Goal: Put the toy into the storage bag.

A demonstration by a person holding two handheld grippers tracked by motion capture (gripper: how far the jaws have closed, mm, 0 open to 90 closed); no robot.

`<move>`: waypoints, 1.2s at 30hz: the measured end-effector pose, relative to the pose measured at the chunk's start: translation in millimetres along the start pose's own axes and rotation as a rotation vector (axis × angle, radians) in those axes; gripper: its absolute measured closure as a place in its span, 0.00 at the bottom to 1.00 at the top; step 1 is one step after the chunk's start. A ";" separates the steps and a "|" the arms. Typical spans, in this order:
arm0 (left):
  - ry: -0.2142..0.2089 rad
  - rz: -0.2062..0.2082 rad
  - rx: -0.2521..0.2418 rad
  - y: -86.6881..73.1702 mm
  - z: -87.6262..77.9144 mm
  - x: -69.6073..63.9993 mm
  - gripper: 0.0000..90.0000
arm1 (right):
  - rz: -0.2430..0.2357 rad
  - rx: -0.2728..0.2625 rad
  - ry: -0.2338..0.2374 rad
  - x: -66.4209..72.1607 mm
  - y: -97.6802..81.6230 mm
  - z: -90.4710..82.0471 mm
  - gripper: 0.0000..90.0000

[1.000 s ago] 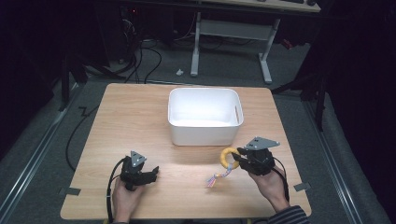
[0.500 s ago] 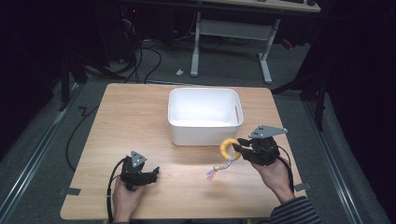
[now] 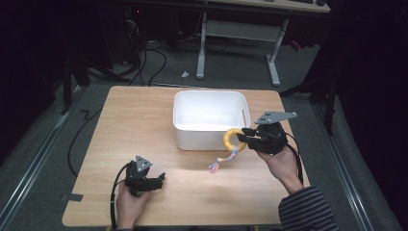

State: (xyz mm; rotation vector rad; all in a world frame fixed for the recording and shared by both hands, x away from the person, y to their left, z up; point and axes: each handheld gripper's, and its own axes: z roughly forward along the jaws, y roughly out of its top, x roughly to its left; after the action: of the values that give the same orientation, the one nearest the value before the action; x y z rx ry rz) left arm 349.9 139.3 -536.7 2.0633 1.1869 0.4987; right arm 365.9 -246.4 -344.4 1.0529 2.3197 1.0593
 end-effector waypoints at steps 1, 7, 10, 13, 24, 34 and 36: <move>0.000 0.000 0.000 0.0 0.0 0.0 0.16 | 0.002 -0.004 0.000 -1.0 2.6 0.2 0.78; 0.000 0.000 0.000 -0.1 -0.1 -0.1 0.17 | 0.036 -0.025 0.013 -8.9 14.4 6.1 0.78; 0.000 0.000 0.000 -0.1 -0.1 -0.1 0.17 | 0.051 -0.036 0.004 -10.8 16.5 8.7 0.78; 0.000 0.000 0.000 -0.1 -0.1 -0.1 0.17 | 0.086 -0.045 -0.002 -15.3 19.6 15.8 0.78; 0.001 0.002 0.001 -0.1 -0.2 0.0 0.17 | 0.155 -0.043 -0.017 -30.2 36.5 32.3 0.78; 0.001 0.001 0.001 -0.1 -0.3 -0.1 0.17 | 0.202 -0.036 -0.023 -38.7 45.0 47.7 0.78; 0.001 0.003 0.002 -0.1 -0.3 0.1 0.17 | 0.206 -0.028 -0.027 -40.5 46.7 50.4 0.78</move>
State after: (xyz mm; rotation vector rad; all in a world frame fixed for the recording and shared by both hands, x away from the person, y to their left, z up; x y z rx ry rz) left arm 349.7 139.5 -536.5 2.0673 1.1857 0.5000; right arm 444.4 -232.8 -339.9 1.3090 2.2045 1.1413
